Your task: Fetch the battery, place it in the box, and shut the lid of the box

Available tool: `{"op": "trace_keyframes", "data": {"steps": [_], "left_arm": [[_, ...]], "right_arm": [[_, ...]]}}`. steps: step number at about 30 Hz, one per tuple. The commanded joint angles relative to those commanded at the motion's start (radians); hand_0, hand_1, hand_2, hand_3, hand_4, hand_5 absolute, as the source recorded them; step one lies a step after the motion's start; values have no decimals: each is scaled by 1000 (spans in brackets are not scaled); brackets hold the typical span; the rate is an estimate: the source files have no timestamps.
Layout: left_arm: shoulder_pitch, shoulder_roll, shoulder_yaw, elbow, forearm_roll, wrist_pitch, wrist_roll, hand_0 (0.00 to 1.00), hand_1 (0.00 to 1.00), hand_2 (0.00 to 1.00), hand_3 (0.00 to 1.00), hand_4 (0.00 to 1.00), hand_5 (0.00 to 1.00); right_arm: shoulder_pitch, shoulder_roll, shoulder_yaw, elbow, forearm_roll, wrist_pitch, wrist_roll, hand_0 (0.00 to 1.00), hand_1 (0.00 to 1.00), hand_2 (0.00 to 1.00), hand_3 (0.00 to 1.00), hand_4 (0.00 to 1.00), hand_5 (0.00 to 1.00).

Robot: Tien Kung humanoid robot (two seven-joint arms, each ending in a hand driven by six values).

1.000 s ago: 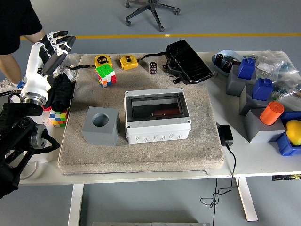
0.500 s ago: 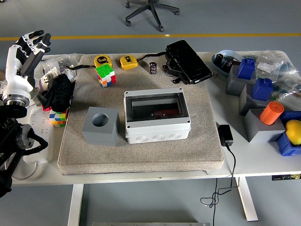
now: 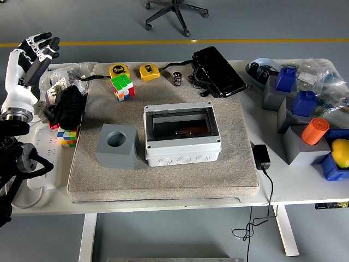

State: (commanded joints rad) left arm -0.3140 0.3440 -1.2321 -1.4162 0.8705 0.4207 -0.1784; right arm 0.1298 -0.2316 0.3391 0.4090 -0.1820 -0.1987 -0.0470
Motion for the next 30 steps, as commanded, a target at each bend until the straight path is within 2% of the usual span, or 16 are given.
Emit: {"op": "trace_keyframes", "data": {"steps": [18,30], "left_arm": [[-13,10,-11,-25,6,2,0,623,652,646,626,952,427],[11,5,-41,-34,10,1,0,623,651,643,626,955,425]], "right_arm": [[6,-5,-22,-2,11,1,-1,609,640,618,571,917,478],[1,-3,-20,-3,6,-3,0,611,641,619,571,918,478]]}}
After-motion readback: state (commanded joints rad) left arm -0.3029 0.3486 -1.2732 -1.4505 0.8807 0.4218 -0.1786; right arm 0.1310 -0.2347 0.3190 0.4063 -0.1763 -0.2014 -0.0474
